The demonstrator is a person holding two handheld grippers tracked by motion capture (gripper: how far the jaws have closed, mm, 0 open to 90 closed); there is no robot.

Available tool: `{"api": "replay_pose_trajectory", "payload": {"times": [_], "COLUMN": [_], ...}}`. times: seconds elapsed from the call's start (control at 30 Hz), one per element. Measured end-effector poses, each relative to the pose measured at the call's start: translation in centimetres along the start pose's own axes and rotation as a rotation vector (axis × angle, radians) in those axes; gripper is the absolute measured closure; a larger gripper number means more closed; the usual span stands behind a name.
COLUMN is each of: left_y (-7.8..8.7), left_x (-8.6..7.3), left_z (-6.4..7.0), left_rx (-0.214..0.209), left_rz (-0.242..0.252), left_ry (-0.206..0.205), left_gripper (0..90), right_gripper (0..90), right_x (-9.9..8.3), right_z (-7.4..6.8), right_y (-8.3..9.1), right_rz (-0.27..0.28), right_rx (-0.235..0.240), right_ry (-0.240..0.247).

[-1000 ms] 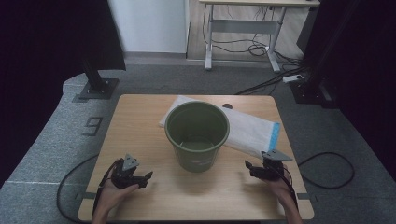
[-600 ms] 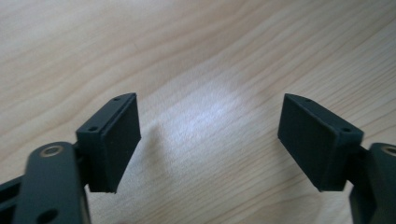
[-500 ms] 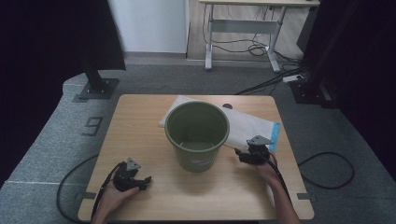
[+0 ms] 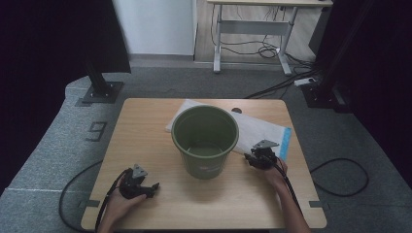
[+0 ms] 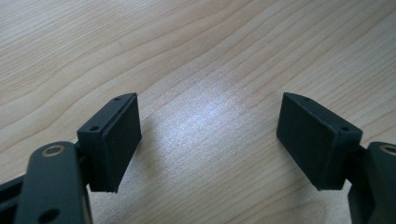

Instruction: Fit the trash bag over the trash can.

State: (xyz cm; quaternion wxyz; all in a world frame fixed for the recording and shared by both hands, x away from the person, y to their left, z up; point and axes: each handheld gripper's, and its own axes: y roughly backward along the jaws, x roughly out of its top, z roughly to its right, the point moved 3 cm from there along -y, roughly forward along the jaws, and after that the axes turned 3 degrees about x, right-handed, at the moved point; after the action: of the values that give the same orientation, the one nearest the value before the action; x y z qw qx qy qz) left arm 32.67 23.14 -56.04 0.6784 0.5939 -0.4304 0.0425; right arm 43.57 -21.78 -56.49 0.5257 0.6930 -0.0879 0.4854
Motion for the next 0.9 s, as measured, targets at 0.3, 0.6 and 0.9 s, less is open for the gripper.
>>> {"api": "replay_pose_trajectory", "payload": {"times": [0.3,0.6,0.9], "left_y": [-0.2,-0.3,-0.3], "left_x": [-0.3,-0.2,-0.2], "left_z": [-0.5,-0.8,-0.5], "left_rx": [-0.037,-0.054,-0.056], "left_rz": [0.012,0.011,0.018], "left_ry": [0.021,0.010,-0.001], "left_gripper": [19.2,18.5,20.5], "right_gripper": [88.6,88.8,88.8], "right_x": [-0.6,-2.2,-5.6], "right_z": [0.9,0.3,-0.7], "right_y": [0.6,2.8,6.8], "right_rz": [-0.002,-0.015,-0.040], "right_rx": [0.024,0.017,-0.025], "right_ry": [-0.044,-0.001,-0.022]}}
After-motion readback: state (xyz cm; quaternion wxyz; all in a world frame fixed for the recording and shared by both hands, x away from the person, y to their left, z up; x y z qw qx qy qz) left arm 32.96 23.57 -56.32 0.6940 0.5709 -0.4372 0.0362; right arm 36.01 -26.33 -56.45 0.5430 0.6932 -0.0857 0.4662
